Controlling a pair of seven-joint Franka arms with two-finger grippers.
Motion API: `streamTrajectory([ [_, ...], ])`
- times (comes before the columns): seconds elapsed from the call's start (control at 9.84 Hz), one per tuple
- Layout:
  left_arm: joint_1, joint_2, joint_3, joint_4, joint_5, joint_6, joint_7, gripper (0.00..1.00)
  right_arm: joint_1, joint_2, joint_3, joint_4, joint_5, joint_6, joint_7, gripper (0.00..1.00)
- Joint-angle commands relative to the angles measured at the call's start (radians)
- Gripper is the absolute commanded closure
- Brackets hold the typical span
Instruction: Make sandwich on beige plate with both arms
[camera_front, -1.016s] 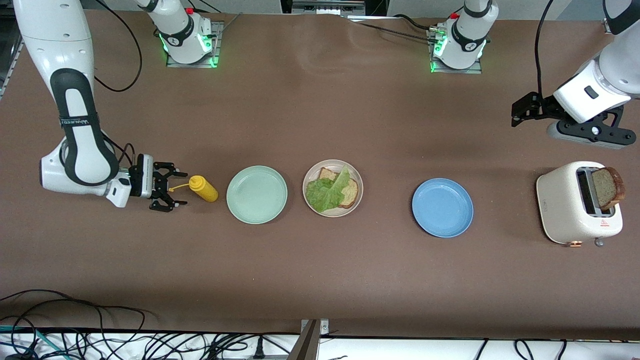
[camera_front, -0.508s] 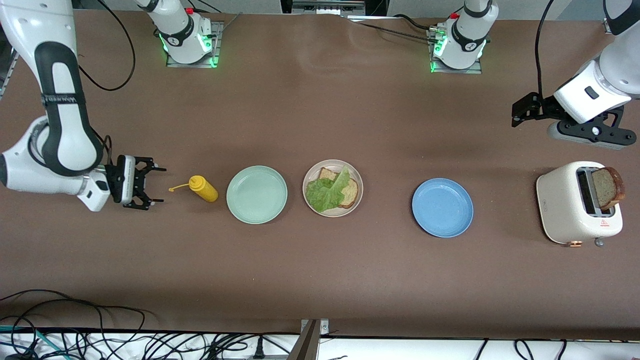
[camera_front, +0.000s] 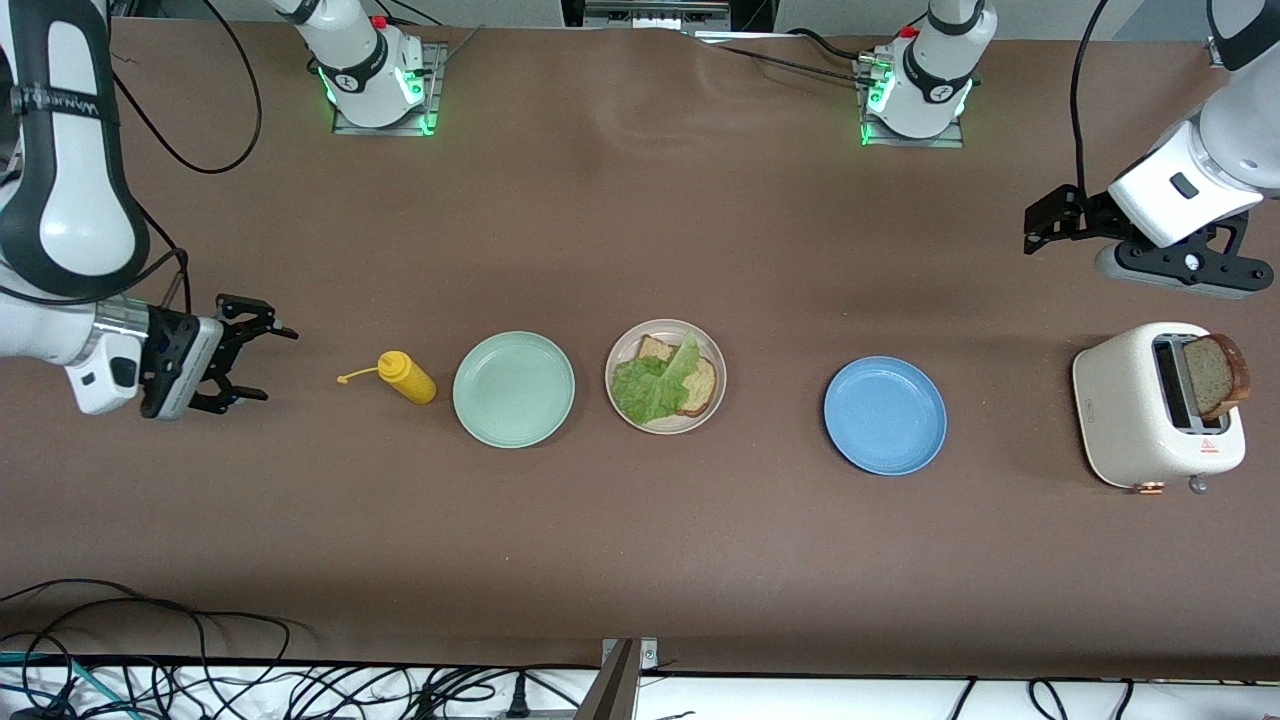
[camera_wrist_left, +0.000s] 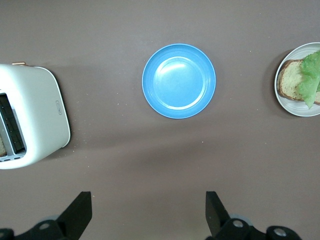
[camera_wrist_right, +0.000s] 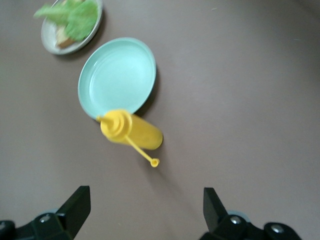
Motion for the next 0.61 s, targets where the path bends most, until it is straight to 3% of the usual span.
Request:
streamTrajectory([
  [0.0,0.0,-0.006,0.002,-0.008,0.018,0.006,-0.008,0.0,-0.003,-0.014,0.029,0.02,-0.035,0.017,0.289,0.0],
  [0.2,0.013,-0.005,0.002,-0.008,0.018,0.006,-0.003,0.0,-0.003,-0.035,0.089,0.028,-0.164,0.043,0.53,0.0],
  [0.51,0.074,0.057,0.003,0.02,0.03,0.007,0.004,0.0,-0.044,-0.081,0.239,0.013,-0.378,0.063,0.941,0.0],
])
